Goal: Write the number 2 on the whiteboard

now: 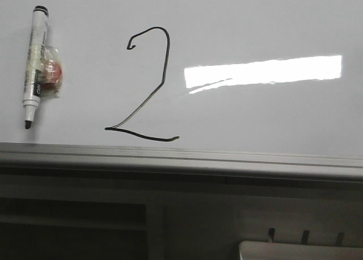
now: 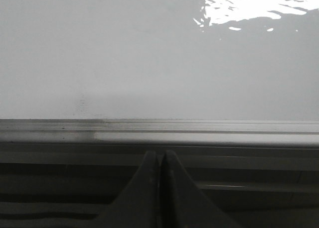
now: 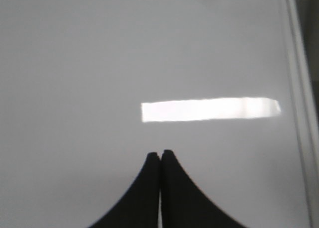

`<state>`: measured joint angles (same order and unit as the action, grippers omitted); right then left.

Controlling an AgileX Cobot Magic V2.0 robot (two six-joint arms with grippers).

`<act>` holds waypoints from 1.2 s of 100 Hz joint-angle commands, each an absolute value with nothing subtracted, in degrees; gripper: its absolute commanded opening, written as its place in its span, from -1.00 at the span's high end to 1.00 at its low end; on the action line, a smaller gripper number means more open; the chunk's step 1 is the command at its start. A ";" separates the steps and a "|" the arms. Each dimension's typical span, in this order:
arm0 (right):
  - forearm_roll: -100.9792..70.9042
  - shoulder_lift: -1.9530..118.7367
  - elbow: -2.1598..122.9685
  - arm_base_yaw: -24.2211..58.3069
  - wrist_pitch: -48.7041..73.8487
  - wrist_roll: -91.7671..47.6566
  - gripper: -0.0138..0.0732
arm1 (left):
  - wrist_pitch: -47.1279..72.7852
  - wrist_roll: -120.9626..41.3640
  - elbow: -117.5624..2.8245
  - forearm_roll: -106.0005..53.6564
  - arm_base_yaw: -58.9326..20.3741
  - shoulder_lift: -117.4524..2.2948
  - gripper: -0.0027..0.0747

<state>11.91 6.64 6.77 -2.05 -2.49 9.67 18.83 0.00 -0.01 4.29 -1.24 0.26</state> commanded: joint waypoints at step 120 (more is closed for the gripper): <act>3.26 -1.67 -2.29 -6.85 16.70 3.73 0.85 | 15.05 0.00 0.70 3.90 -1.21 1.79 0.98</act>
